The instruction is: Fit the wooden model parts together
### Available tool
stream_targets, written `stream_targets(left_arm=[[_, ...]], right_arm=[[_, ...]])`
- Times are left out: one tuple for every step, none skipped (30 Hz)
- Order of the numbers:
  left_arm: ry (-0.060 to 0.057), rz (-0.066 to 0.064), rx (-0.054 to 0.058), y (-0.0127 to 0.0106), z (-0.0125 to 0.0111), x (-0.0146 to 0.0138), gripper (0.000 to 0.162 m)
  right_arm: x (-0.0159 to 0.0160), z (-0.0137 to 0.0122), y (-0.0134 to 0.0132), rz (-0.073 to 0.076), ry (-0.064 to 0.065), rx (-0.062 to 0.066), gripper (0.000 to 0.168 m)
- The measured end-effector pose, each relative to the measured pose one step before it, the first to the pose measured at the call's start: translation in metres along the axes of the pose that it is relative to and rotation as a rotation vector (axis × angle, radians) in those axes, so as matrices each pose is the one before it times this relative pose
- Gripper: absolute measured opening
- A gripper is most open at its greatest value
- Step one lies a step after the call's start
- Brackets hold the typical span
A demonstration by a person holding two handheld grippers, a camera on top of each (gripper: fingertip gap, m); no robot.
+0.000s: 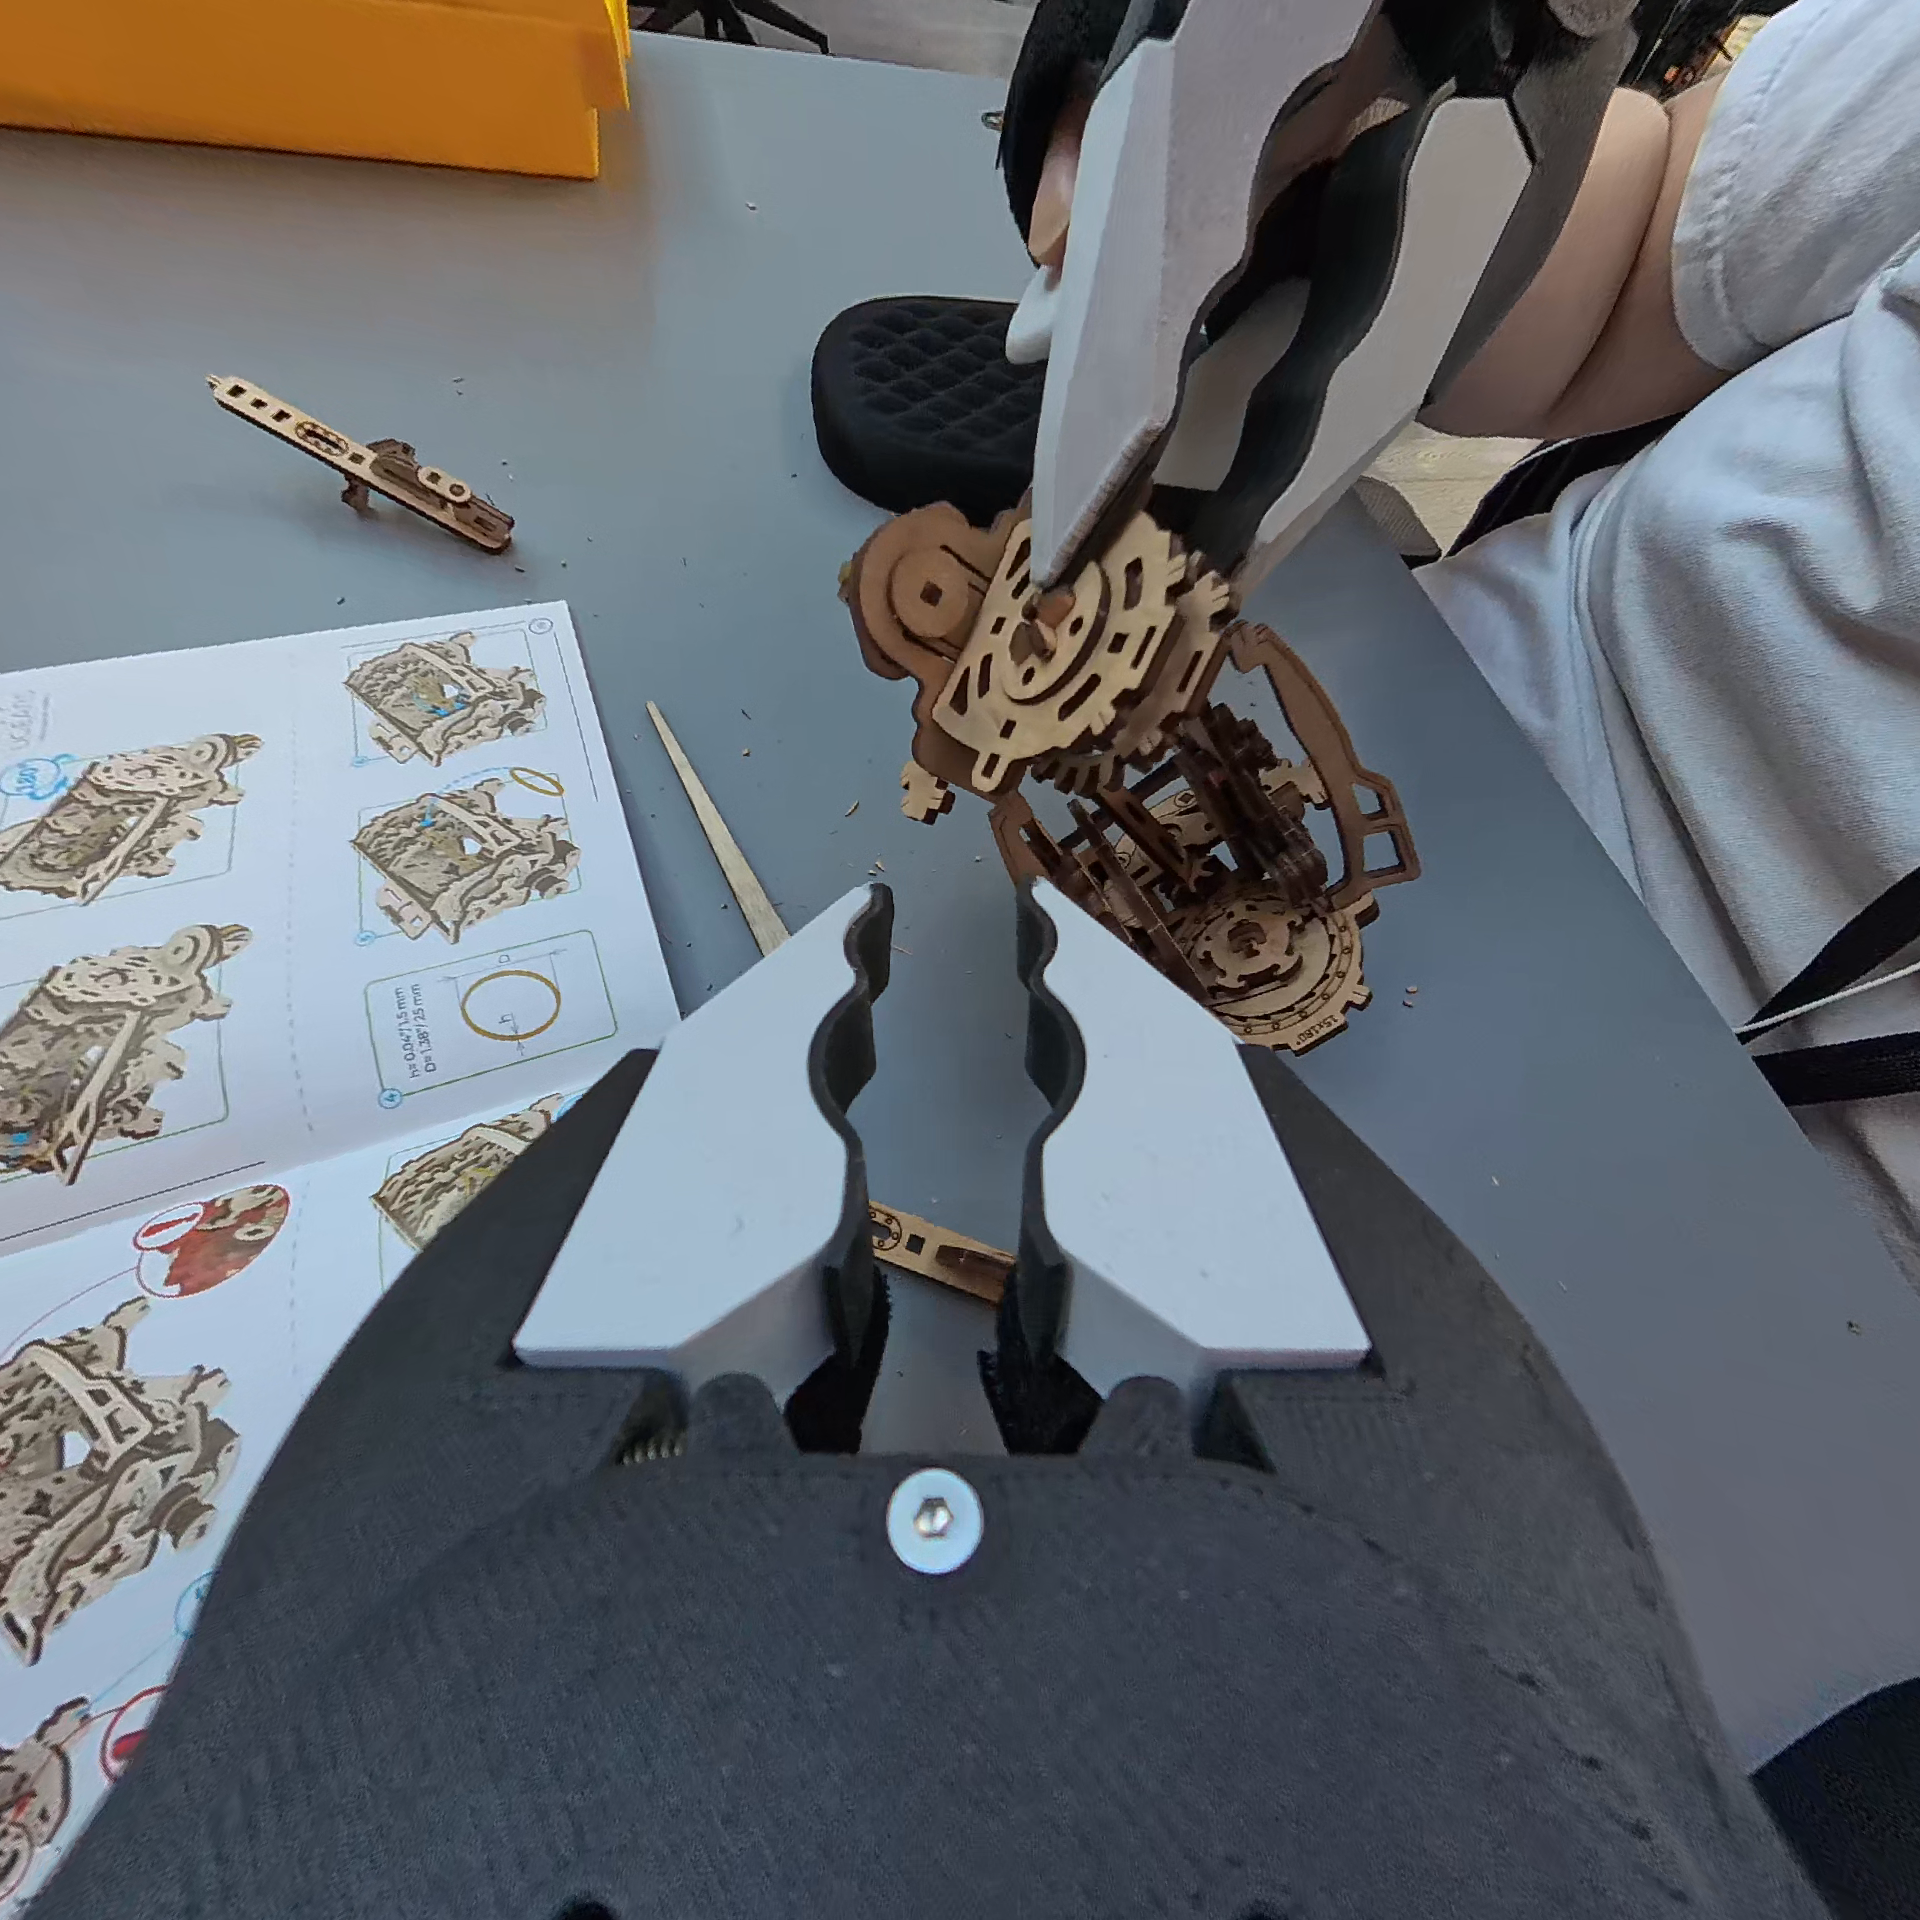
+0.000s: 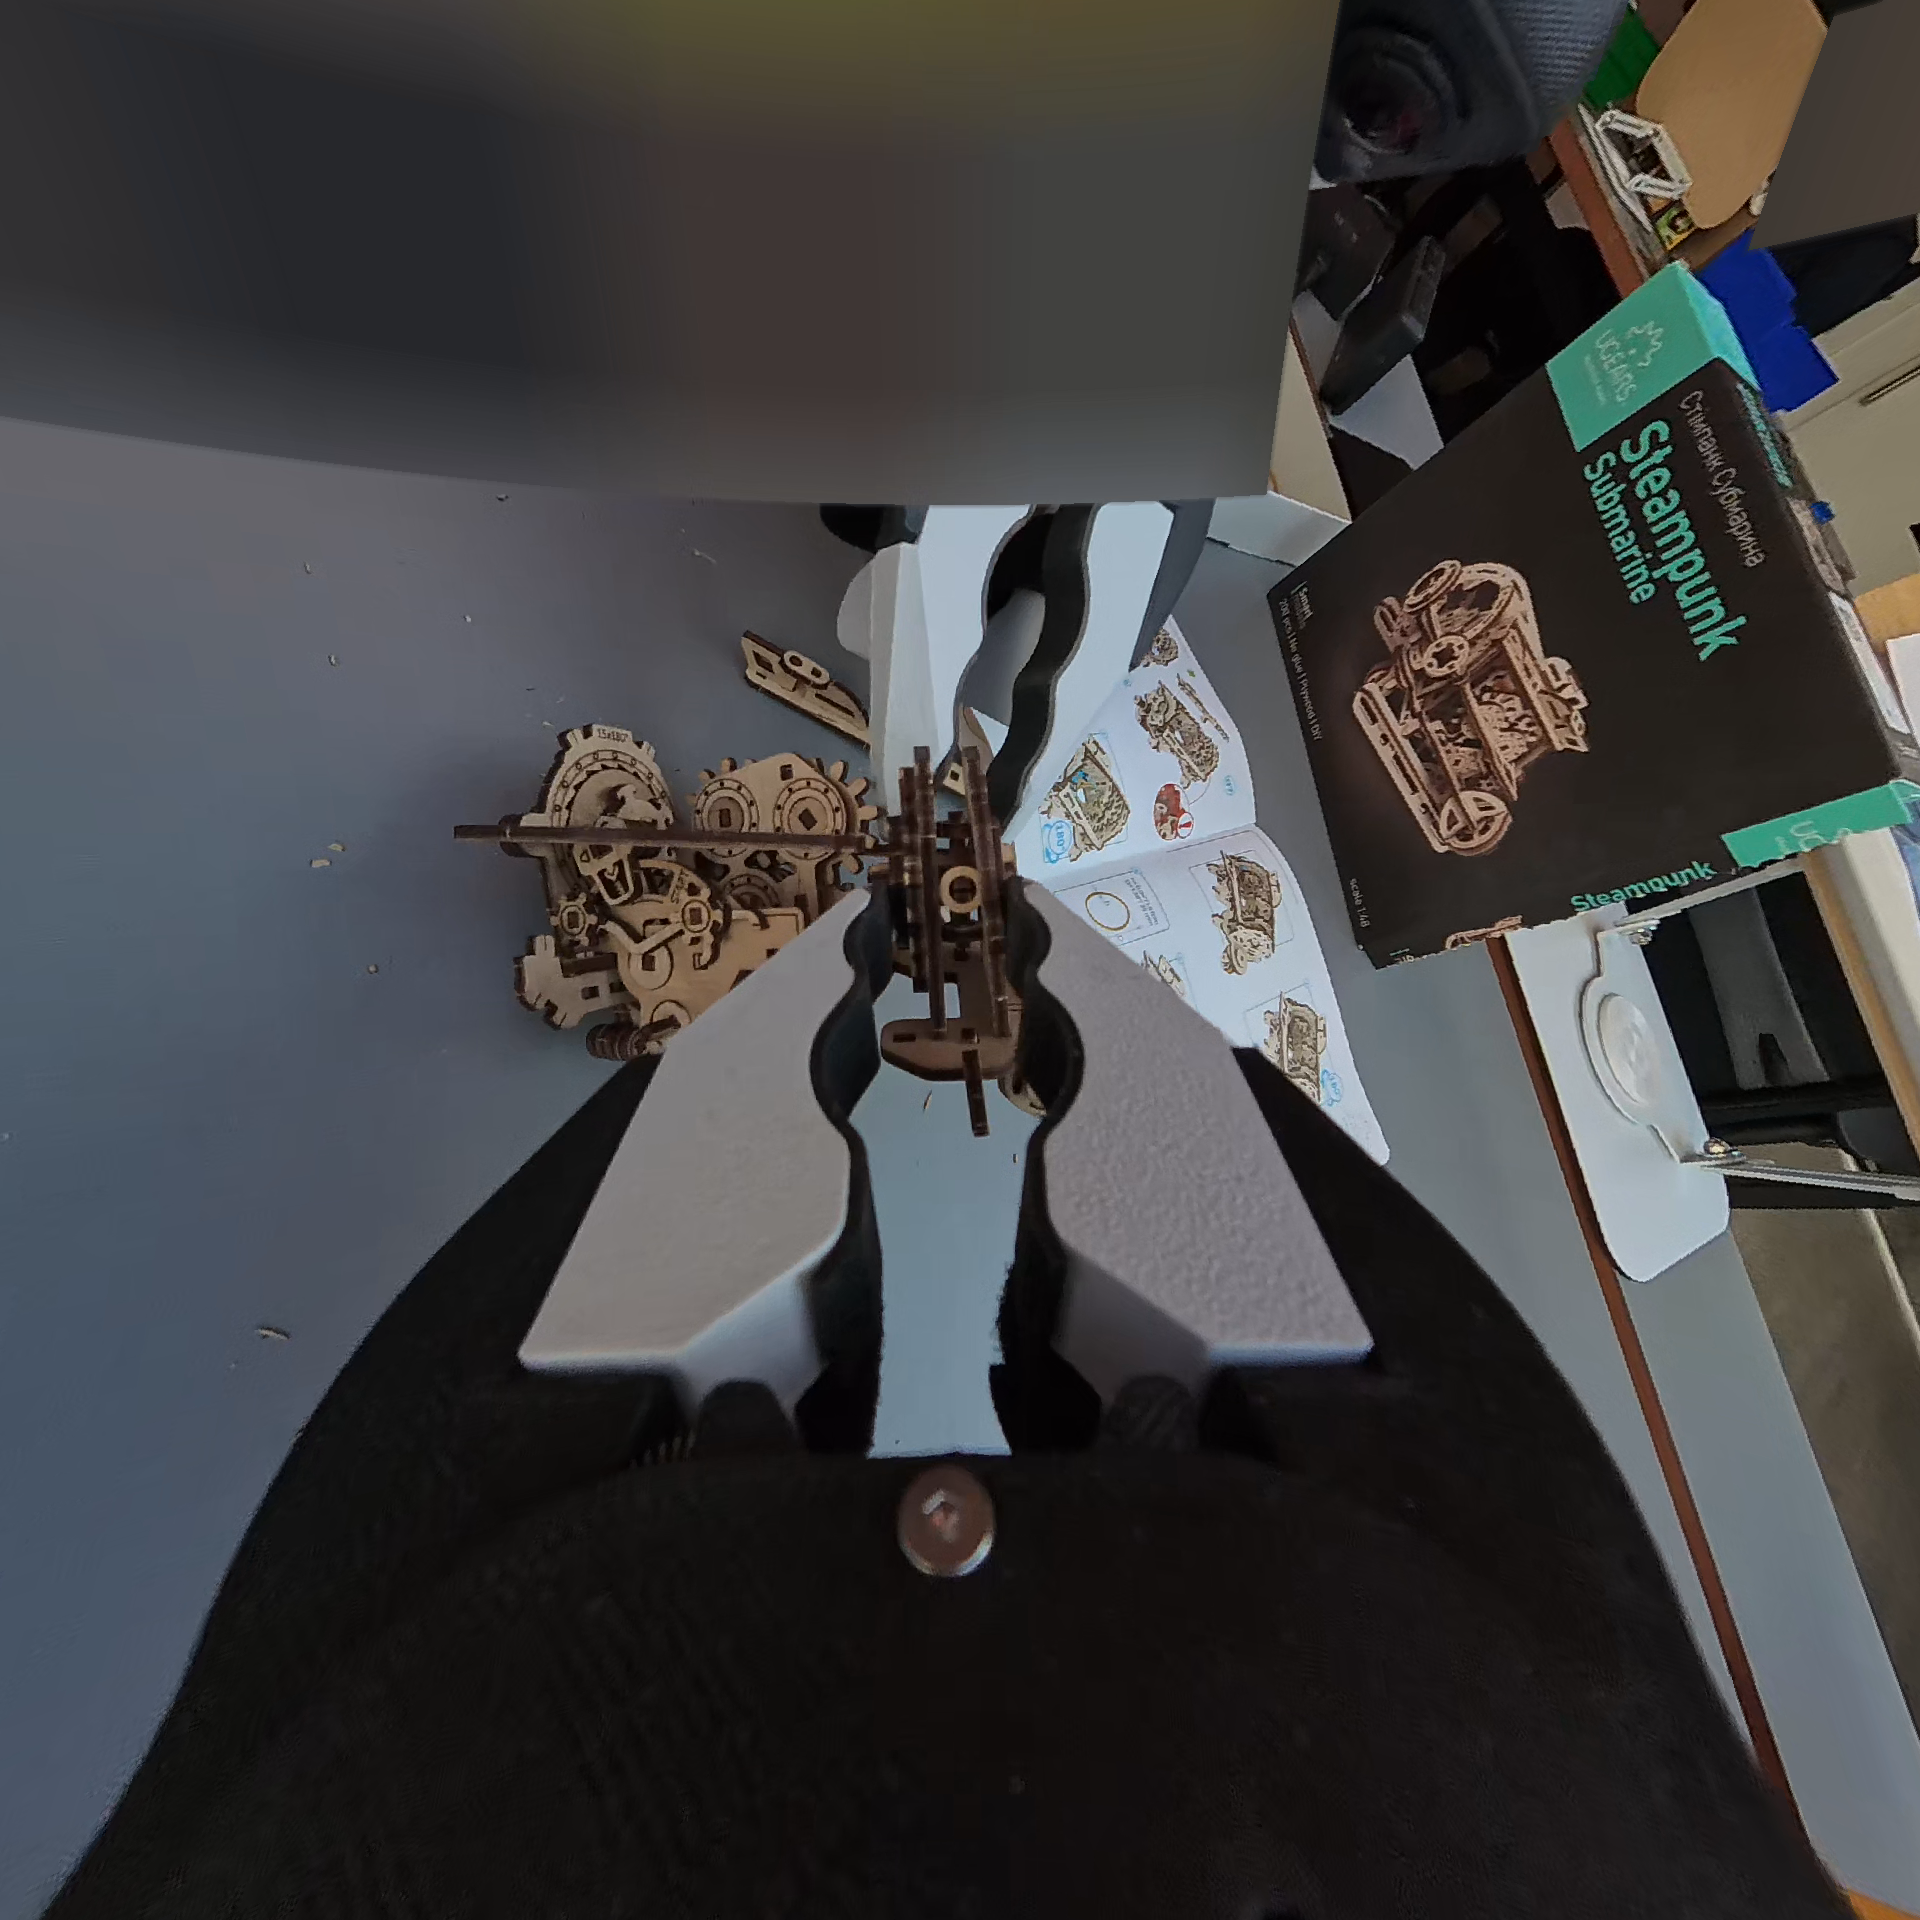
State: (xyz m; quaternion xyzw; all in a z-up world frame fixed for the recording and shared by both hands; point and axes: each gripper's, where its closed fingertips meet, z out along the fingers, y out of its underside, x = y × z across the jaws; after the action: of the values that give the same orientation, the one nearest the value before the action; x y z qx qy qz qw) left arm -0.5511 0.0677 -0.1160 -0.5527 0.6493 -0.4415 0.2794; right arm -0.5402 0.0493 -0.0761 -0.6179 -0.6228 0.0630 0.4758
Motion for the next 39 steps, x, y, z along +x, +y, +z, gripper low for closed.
stream_targets(left_arm=[[0.0042, -0.0051, 0.0041, -0.00005, 0.00034, 0.00010, 0.021], [0.0048, -0.0092, 0.0038, -0.00020, 0.00036, 0.00014, 0.021], [0.0099, -0.0113, 0.0028, -0.00035, 0.00052, 0.00073, 0.019], [0.0112, -0.0127, 0.0038, -0.00056, 0.00036, 0.00075, 0.016], [0.0114, -0.0140, 0.0050, -0.00066, 0.00043, 0.00076, 0.014], [0.0119, -0.0110, 0.0049, -0.00049, 0.00031, 0.00074, 0.012], [0.0074, -0.0085, 0.0041, -0.00028, 0.00014, 0.00017, 0.010], [0.0034, -0.0050, 0.0015, 0.00015, 0.00020, -0.00030, 0.010], [0.0031, -0.0024, 0.0022, -0.00014, -0.00004, 0.00002, 0.010], [0.0014, -0.0007, 0.0029, -0.00034, -0.00006, 0.00001, 0.010], [-0.0018, -0.0014, 0.0035, -0.00056, 0.00002, -0.00039, 0.009], [-0.0035, -0.0065, 0.0059, -0.00110, 0.00022, -0.00057, 0.008], [0.0041, -0.0055, 0.0067, -0.00107, 0.00026, 0.00051, 0.008], [0.0032, -0.0042, 0.0051, -0.00072, 0.00035, 0.00032, 0.007], [0.0034, -0.0042, 0.0046, -0.00064, 0.00056, 0.00037, 0.008], [0.0016, -0.0045, 0.0041, -0.00049, 0.00054, 0.00044, 0.009], [-0.0003, 0.0000, -0.0007, 0.00004, 0.00044, 0.00011, 0.009], [0.0007, 0.0015, -0.0001, -0.00010, 0.00029, 0.00044, 0.009], [0.0036, 0.0005, 0.0028, -0.00044, 0.00026, 0.00077, 0.009], [0.0056, -0.0016, 0.0038, -0.00065, 0.00034, 0.00099, 0.009], [0.0027, -0.0042, 0.0022, -0.00045, 0.00037, 0.00050, 0.008], [0.0009, -0.0044, 0.0010, -0.00003, 0.00037, 0.00009, 0.007], [0.0008, -0.0023, 0.0005, 0.00016, 0.00044, 0.00009, 0.007], [0.0036, -0.0030, -0.0011, 0.00031, 0.00017, 0.00049, 0.007], [0.0038, -0.0020, -0.0027, 0.00041, 0.00011, 0.00045, 0.008], [0.0015, -0.0004, -0.0004, 0.00024, 0.00004, 0.00018, 0.010], [0.0028, -0.0018, 0.0025, -0.00012, 0.00001, 0.00032, 0.013], [0.0060, -0.0056, 0.0002, 0.00022, 0.00006, 0.00063, 0.015], [0.0086, -0.0077, -0.0023, 0.00053, 0.00027, 0.00089, 0.016], [0.0093, -0.0071, -0.0011, 0.00039, 0.00001, 0.00095, 0.017], [0.0114, -0.0052, 0.0021, -0.00001, -0.00007, 0.00122, 0.018], [0.0095, -0.0063, 0.0004, 0.00009, -0.00014, 0.00104, 0.020], [0.0032, -0.0043, -0.0004, 0.00020, -0.00020, 0.00003, 0.020], [0.0029, -0.0010, 0.0028, -0.00024, -0.00022, 0.00040, 0.020], [0.0011, -0.0008, 0.0005, 0.00018, -0.00011, 0.00012, 0.021], [0.0027, -0.0007, -0.0002, 0.00004, -0.00018, 0.00028, 0.021], [0.0053, -0.0002, 0.0029, -0.00028, -0.00030, 0.00084, 0.022], [0.0019, -0.0011, 0.0024, -0.00037, -0.00012, 0.00025, 0.024], [0.0032, -0.0012, 0.0021, -0.00013, -0.00003, 0.00047, 0.025]], right_arm=[[-0.00046, 0.00057, 0.00082, -0.0048, -0.0004, -0.0078, 0.020], [-0.00030, 0.00050, 0.00050, -0.0033, 0.0022, -0.0064, 0.020], [-0.00075, 0.00034, 0.00009, -0.0036, -0.0002, -0.0029, 0.020], [-0.00065, 0.00006, -0.00038, -0.0031, 0.0011, -0.0005, 0.020], [-0.00021, 0.00006, -0.00027, -0.0025, 0.0048, -0.0003, 0.020], [-0.00043, -0.00011, 0.00005, -0.0037, 0.0034, -0.0018, 0.020], [-0.00013, -0.00017, 0.00050, -0.0037, 0.0055, -0.0029, 0.020], [0.00004, -0.00012, 0.00044, -0.0049, 0.0070, -0.0022, 0.020], [-0.00012, -0.00015, 0.00049, -0.0047, 0.0051, -0.0014, 0.020], [-0.00021, -0.00026, 0.00044, -0.0022, 0.0034, -0.0021, 0.020], [0.00003, -0.00027, 0.00028, -0.0005, 0.0038, -0.0005, 0.020], [0.00006, -0.00040, 0.00032, 0.0004, 0.0030, -0.0015, 0.020], [0.00019, -0.00030, 0.00027, -0.0019, 0.0041, -0.0019, 0.020], [0.00087, -0.00050, -0.00017, -0.0026, 0.0083, 0.0001, 0.020], [0.00044, -0.00048, -0.00048, -0.0016, 0.0060, 0.0011, 0.020], [-0.00008, -0.00036, -0.00072, 0.0001, 0.0014, 0.0018, 0.020], [-0.00035, -0.00018, -0.00037, 0.0005, -0.0003, -0.0005, 0.020], [0.00035, -0.00008, -0.00010, -0.0021, 0.0055, -0.0024, 0.020], [0.00019, 0.00002, 0.00016, -0.0052, 0.0049, -0.0041, 0.020], [-0.00018, -0.00015, 0.00005, -0.0051, 0.0029, -0.0022, 0.020], [0.00032, -0.00022, -0.00020, -0.0011, 0.0039, -0.0008, 0.020], [0.00037, -0.00033, 0.00033, 0.0021, 0.0028, -0.0033, 0.020], [0.00003, -0.00047, 0.00047, 0.0033, -0.0003, -0.0035, 0.020], [0.00010, -0.00066, 0.00030, 0.0074, -0.0002, -0.0012, 0.020], [-0.00016, -0.00080, 0.00004, 0.0107, -0.0018, -0.0002, 0.020], [0.00006, -0.00099, -0.00017, 0.0133, 0.0005, 0.0012, 0.020], [0.00012, -0.00094, -0.00006, 0.0132, -0.0005, 0.0012, 0.020], [-0.00072, -0.00086, 0.00008, 0.0116, -0.0046, 0.0001, 0.020], [-0.00043, -0.00079, -0.00011, 0.0095, -0.0019, 0.0011, 0.020], [-0.00049, -0.00066, -0.00016, 0.0082, -0.0023, 0.0013, 0.020], [-0.00041, -0.00056, 0.00004, 0.0083, -0.0015, -0.0006, 0.020], [-0.00049, -0.00033, 0.00007, 0.0046, -0.0018, -0.0006, 0.020], [-0.00065, -0.00035, 0.00002, 0.0036, -0.0019, 0.0000, 0.020], [-0.00026, -0.00031, 0.00022, 0.0063, 0.0003, -0.0020, 0.020], [-0.00019, -0.00021, 0.00015, 0.0077, 0.0003, -0.0023, 0.020], [-0.00004, -0.00043, -0.00020, 0.0057, 0.0018, 0.0003, 0.020], [0.00024, -0.00056, -0.00024, 0.0055, 0.0040, 0.0000, 0.020], [-0.00028, -0.00055, -0.00060, 0.0054, 0.0014, 0.0008, 0.020], [-0.00050, -0.00060, -0.00077, 0.0056, 0.0014, -0.0002, 0.020]])
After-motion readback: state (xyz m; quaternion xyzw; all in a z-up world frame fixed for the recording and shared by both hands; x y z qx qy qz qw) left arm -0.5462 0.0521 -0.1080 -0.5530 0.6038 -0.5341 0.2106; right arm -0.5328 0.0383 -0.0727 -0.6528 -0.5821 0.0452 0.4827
